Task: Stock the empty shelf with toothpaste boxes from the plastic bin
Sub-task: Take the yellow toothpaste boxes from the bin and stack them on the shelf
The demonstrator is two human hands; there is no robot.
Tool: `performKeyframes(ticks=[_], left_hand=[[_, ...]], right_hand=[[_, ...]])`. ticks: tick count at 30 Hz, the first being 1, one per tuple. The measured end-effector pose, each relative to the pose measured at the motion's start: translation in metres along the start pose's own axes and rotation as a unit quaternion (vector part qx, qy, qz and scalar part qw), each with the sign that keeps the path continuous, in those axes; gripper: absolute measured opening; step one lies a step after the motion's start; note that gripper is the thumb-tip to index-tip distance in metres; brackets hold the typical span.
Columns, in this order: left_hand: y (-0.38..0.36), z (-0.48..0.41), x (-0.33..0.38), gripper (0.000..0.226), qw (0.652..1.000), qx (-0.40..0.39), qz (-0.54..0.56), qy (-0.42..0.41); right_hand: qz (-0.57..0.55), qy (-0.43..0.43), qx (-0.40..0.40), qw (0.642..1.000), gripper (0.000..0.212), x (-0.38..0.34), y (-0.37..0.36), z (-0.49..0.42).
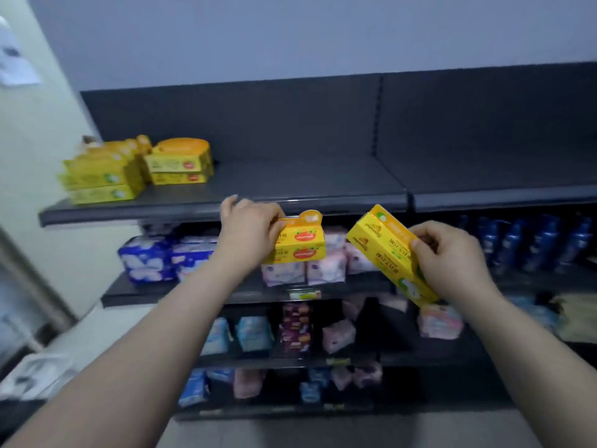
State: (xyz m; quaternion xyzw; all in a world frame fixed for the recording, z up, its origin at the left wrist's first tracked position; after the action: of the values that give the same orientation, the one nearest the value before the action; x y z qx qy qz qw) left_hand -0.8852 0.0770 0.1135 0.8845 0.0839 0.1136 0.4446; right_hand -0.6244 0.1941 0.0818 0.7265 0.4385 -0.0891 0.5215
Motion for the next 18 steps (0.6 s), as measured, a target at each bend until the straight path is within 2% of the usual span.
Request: performKeyframes(ticks=[4,10,18], left_hand=[[0.024,0.009,-0.085,0.016,0.996,0.014,-0.051,0.077],[0.033,-0.007,-0.167,0.019,0.985,0.008,-0.105,0.137],[0.007,-0.097,-0.253,0.021,0.979,0.008,-0.15,0.139]], right_hand=[[-0.035,0.063,-0.041,0.997,0.02,-0.066,-0.063,-0.028],[-0.085,0.136,-0.073,0.984,0.019,-0.132,-0.129,-0.07],[-0.146,0.174,-0.081,0.97,0.019,-0.192,-0.194,-0.163]])
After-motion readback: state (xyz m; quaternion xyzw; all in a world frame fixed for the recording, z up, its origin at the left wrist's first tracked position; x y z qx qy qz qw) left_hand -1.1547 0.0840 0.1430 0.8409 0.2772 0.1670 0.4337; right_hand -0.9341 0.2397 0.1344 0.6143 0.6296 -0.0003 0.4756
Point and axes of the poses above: each hand's wrist, its own z-axis away from the middle knuckle, its own y-axis out of the back of the hand, x = y × z, the point moved 7 cm from there along -z, towards the middle knuckle, and after that the axes turned 3 degrees about z, right-handed, at the moved point
